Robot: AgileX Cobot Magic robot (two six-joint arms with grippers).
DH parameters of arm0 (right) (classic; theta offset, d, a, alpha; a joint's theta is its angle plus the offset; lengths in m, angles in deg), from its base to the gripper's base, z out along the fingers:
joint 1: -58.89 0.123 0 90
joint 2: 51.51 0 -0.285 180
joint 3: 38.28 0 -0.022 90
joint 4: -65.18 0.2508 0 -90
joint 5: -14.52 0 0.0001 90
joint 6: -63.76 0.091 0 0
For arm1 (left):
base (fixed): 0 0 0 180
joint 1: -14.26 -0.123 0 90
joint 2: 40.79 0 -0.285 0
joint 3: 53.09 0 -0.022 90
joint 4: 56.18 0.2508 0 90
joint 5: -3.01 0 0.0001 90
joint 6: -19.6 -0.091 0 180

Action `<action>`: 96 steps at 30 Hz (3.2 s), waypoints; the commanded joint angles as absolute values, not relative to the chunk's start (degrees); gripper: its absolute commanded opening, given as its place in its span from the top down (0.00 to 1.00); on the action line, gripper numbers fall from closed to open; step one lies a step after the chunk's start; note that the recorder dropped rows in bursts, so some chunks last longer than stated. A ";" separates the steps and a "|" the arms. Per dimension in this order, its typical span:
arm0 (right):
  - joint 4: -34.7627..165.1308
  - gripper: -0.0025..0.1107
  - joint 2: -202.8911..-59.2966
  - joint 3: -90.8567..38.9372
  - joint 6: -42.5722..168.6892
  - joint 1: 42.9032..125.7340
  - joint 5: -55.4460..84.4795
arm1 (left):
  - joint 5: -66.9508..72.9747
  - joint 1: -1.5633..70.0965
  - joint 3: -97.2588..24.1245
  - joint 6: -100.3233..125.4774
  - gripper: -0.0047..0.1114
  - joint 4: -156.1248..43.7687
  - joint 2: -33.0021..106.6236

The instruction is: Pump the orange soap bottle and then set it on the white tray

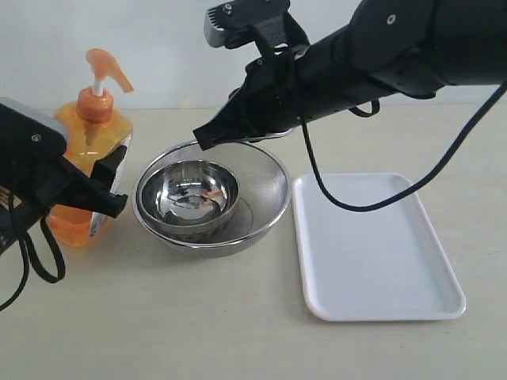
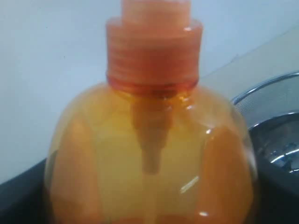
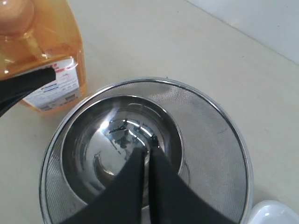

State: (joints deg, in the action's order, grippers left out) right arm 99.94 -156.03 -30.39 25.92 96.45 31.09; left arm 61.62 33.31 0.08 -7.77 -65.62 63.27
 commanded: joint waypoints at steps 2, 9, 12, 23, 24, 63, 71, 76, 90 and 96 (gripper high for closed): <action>99.10 0.98 -154.07 -30.40 25.70 96.01 26.85 | 61.37 33.20 -0.28 -10.36 0.92 -64.08 62.74; 101.79 0.98 -152.40 -39.51 25.80 96.01 34.65 | 60.60 33.20 -0.54 -13.46 0.92 -60.19 62.74; 105.80 0.98 -152.70 -44.88 26.07 96.01 39.80 | 59.90 33.20 -0.94 -14.99 0.92 -60.19 62.74; 116.52 0.98 -154.72 -45.14 21.81 96.01 50.86 | 59.90 33.20 -1.23 -14.78 0.92 -60.19 62.74; 117.50 0.98 -154.55 -45.14 21.81 96.01 52.08 | 59.90 33.20 -1.23 -14.78 0.92 -60.19 62.74; 108.21 0.98 -161.67 -45.03 21.91 99.34 43.91 | 59.43 33.20 -1.21 -14.78 0.92 -60.19 62.74; 112.69 0.98 -161.17 -45.03 20.29 99.34 49.64 | 59.43 33.20 -1.21 -14.78 0.92 -60.19 62.74; 117.90 0.98 -157.50 -45.13 15.10 99.34 54.36 | 59.43 33.20 -1.21 -14.78 0.92 -60.19 62.74; 100.12 0.98 -143.87 -45.13 30.54 99.34 44.19 | 58.26 33.20 -1.21 -17.60 0.92 -60.19 62.74; 99.05 0.98 -146.58 -45.13 31.79 99.34 44.05 | 57.40 33.20 -1.21 -20.14 0.92 -60.19 62.74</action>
State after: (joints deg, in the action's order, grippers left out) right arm 99.73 -145.05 -44.88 31.31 99.41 44.62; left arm 57.23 33.31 -0.89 -18.00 -60.27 63.27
